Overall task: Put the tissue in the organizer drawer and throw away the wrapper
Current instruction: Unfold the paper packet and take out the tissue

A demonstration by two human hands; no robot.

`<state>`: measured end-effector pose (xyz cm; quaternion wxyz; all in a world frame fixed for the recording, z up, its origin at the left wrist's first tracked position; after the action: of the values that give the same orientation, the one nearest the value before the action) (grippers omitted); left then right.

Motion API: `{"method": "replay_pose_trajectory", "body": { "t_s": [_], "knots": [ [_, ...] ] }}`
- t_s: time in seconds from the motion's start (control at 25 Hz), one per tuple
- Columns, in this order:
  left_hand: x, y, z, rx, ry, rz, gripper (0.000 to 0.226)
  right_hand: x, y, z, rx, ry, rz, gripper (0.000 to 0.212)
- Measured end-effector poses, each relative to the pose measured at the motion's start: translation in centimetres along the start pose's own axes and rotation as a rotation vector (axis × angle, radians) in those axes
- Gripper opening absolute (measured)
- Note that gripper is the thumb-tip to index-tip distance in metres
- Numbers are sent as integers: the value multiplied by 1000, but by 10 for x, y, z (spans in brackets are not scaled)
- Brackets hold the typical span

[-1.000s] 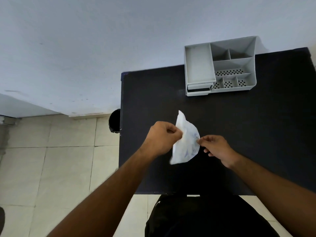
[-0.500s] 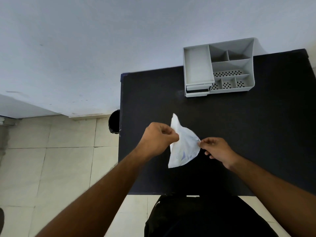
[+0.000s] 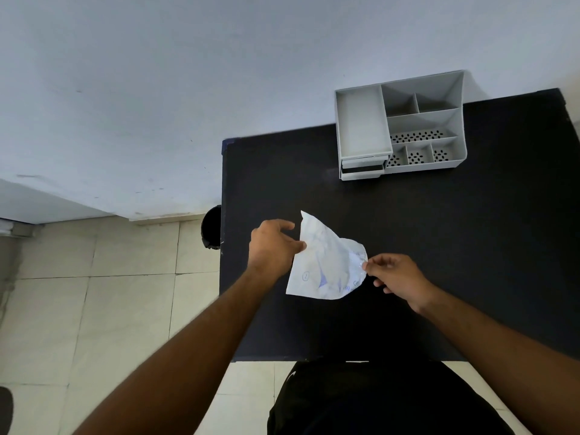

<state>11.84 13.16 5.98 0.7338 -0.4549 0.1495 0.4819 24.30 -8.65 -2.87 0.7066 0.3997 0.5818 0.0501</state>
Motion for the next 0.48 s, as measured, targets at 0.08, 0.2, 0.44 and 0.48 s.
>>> {"method": "replay_pose_trajectory", "body": {
  "t_s": [0.08, 0.2, 0.44, 0.48],
  "knots": [
    [7, 13, 1, -107, 43, 101, 25, -1, 1, 0, 13, -1, 6, 10],
    [10, 21, 2, -116, 82, 135, 16, -1, 3, 0, 22, -2, 1, 8],
    [-3, 2, 9, -194, 209, -33, 13, 2, 2, 1, 86, -5, 24, 11],
    [-4, 2, 11, -231, 218, -53, 13, 3, 2, 2, 99, -4, 24, 12]
  ]
}}
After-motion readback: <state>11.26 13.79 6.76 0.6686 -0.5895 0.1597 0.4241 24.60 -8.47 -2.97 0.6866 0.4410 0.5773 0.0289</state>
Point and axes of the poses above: each hand's wrist, its own x-axis towards the middle knuckle, its own z-axis out of the back of the hand, y = z × x, the point moved 3 cm from there along x, towards the middle knuckle, and after that the axes turned 12 degrees about y, right-handed, at the moved point
